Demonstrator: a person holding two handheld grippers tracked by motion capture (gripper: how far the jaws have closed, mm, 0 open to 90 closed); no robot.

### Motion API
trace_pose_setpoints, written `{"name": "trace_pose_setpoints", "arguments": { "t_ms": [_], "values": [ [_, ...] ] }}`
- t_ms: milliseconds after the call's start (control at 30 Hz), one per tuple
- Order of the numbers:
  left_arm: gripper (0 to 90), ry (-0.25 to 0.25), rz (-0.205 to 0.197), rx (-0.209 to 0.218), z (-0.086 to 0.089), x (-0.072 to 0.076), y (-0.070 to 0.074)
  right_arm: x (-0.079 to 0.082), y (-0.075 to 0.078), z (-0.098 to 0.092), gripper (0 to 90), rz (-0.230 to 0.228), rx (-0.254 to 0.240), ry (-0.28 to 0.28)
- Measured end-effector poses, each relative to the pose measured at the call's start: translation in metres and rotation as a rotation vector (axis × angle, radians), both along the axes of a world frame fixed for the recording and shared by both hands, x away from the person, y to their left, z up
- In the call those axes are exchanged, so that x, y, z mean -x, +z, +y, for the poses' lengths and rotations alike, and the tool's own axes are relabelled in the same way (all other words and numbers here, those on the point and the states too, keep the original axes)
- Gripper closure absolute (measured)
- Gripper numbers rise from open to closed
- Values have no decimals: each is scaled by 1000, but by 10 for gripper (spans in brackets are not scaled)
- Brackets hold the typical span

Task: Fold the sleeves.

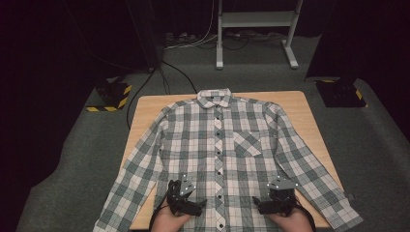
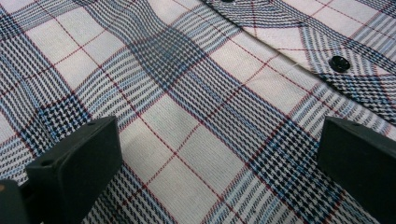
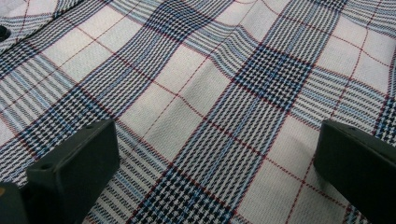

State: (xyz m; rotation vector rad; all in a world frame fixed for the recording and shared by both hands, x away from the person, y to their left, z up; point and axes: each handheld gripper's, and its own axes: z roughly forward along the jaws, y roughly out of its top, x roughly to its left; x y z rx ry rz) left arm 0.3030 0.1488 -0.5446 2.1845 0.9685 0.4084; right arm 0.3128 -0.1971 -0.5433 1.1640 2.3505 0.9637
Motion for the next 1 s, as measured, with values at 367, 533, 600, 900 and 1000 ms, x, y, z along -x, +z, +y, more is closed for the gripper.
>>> {"name": "trace_pose_setpoints", "arguments": {
  "t_ms": [367,533,600,900,1000],
  "values": [
    [2,0,0,-1,0,0,0,0,0,0,0,2,-1,-1],
    [3,0,0,-1,0,0,0,0,0,0,0,1,-1,0],
    [3,3,1,1,0,1,0,0,0,0,0,1,-1,0],
    [3,-18,0,2,1,2,1,0,0,0,0,0,-1,0],
    [2,-34,-19,38,5,2,5,0,0,0,0,0,-1,0]
  ]
}}
